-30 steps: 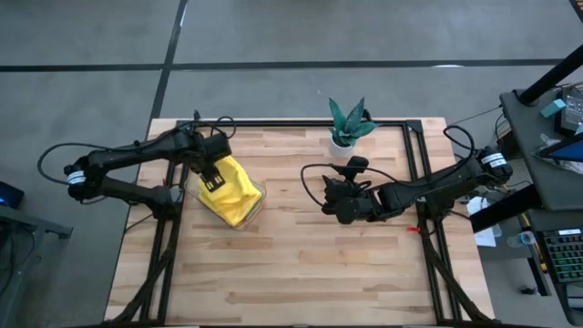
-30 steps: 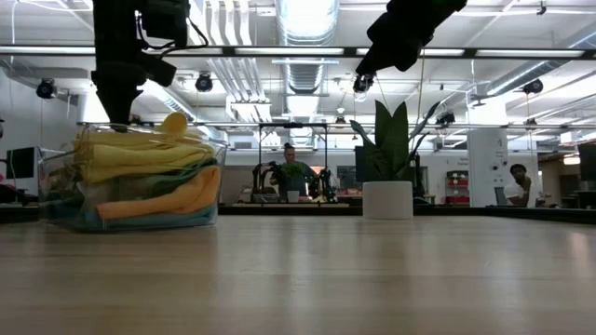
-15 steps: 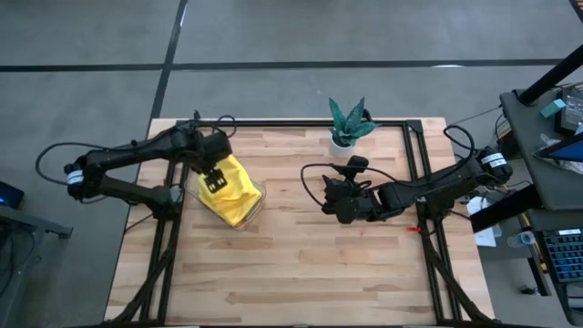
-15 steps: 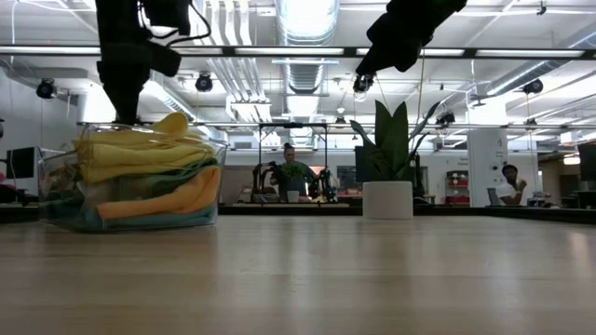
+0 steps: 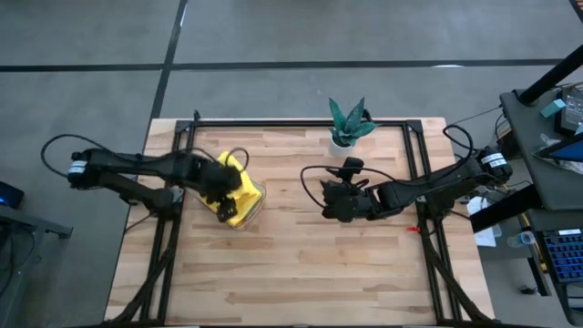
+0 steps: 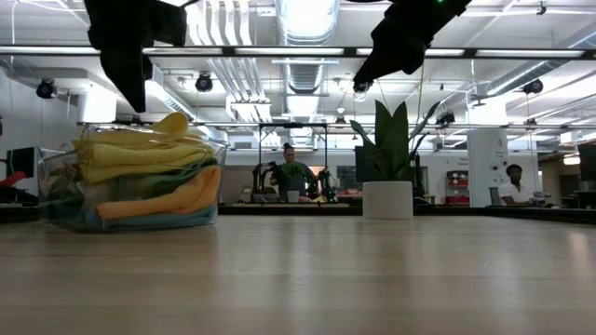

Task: Fold microfiber towels
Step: Put the yellow microfiber cloth into the transparent bin

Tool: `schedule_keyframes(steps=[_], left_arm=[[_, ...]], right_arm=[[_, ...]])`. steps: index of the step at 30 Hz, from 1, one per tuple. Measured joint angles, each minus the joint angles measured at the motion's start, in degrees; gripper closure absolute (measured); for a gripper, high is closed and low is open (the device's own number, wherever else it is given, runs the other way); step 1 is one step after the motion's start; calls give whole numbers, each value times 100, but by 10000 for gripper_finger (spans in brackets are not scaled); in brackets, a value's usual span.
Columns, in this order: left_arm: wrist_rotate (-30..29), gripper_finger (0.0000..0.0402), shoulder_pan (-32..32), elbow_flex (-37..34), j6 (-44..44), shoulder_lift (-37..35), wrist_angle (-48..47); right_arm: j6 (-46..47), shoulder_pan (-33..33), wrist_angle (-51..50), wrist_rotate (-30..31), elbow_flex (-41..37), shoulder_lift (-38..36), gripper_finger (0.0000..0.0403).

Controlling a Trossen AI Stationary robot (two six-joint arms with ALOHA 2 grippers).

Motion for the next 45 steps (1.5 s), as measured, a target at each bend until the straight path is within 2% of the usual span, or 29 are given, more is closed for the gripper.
schedule_keyframes(steps=[5, 11, 14, 25, 33, 38, 43, 45], left_arm=[[-304, 182, -580, -102, -21, 265, 286], [-1462, 182, -655, -141, -15, 633, 236], [-1641, 182, -657, -203, 31, 826, 216], [-1440, 182, -664, -260, 14, 1454, 270], [-1266, 182, -666, -123, -11, 1441, 262], [-859, 182, -680, -45, 29, 1367, 260], [-996, 182, -681, -265, 27, 1433, 304], [-1317, 183, -686, -300, -6, 1507, 301]], right_arm=[[60, 0, 2, -2, -10, 0, 213], [143, 0, 15, -4, -12, 0, 213], [166, 2, 24, -4, -12, 0, 213], [179, 2, 23, -4, -16, 0, 213], [191, 2, 0, -5, -32, 0, 213], [199, 2, 0, -6, -34, 0, 213], [199, 2, 0, -6, -45, 0, 213], [199, 2, 0, -7, -60, 0, 213]])
